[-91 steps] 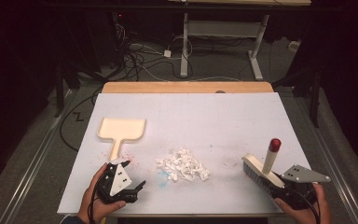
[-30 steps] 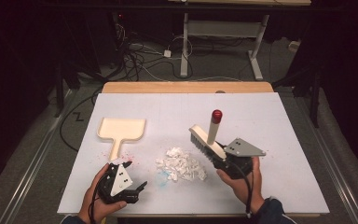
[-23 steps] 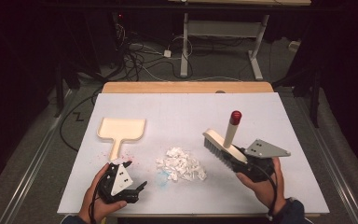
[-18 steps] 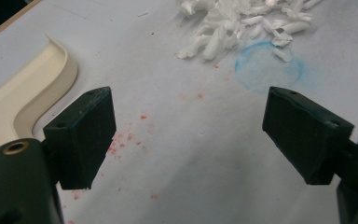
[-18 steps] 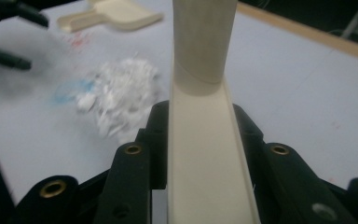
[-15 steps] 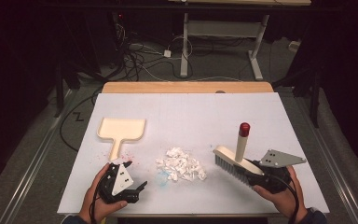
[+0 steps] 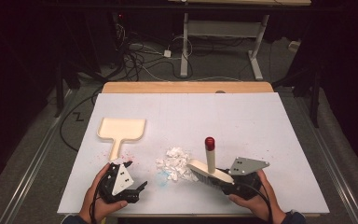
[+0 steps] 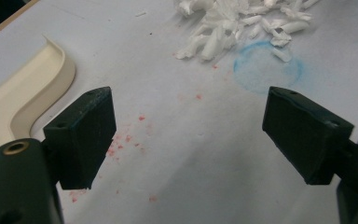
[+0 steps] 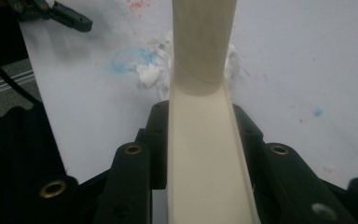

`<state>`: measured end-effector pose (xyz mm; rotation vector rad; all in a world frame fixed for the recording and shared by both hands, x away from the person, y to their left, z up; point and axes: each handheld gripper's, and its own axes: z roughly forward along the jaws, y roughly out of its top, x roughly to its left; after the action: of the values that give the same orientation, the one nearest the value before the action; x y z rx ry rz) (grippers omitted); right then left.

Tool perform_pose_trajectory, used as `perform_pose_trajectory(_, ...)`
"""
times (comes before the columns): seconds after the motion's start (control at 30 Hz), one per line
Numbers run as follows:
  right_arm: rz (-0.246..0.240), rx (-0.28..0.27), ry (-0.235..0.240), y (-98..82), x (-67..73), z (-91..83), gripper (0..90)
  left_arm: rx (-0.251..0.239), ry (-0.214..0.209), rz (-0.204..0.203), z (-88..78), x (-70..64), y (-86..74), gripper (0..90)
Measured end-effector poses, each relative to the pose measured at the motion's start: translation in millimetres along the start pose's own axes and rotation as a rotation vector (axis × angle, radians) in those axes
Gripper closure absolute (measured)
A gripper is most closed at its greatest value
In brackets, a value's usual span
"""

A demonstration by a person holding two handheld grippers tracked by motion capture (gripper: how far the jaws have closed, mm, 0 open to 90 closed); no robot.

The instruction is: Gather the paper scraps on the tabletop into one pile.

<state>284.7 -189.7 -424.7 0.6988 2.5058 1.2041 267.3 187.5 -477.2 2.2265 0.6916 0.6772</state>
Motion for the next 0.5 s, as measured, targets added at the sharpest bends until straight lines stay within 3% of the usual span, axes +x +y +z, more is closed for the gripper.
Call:
perform_pose_trajectory(0.17, -0.009, -0.037, -0.005, 13.5, 0.8, 9.6, 68.0, 0.001, -0.001, 0.002, 0.8, 0.1, 0.2, 16.4)
perform_pose_trajectory(0.4, -0.02, -0.12, 0.011, 27.0, 0.3, -5.9, 67.9, -0.006, 0.013, -0.007, -1.5, 2.4, -0.4, 16.4)
perform_pose_trajectory(0.5, -0.031, -0.139, 0.049, 29.9, 5.8, -4.0, 67.9, -0.014, 0.019, -0.012, -3.8, 4.6, -0.7, 16.4)
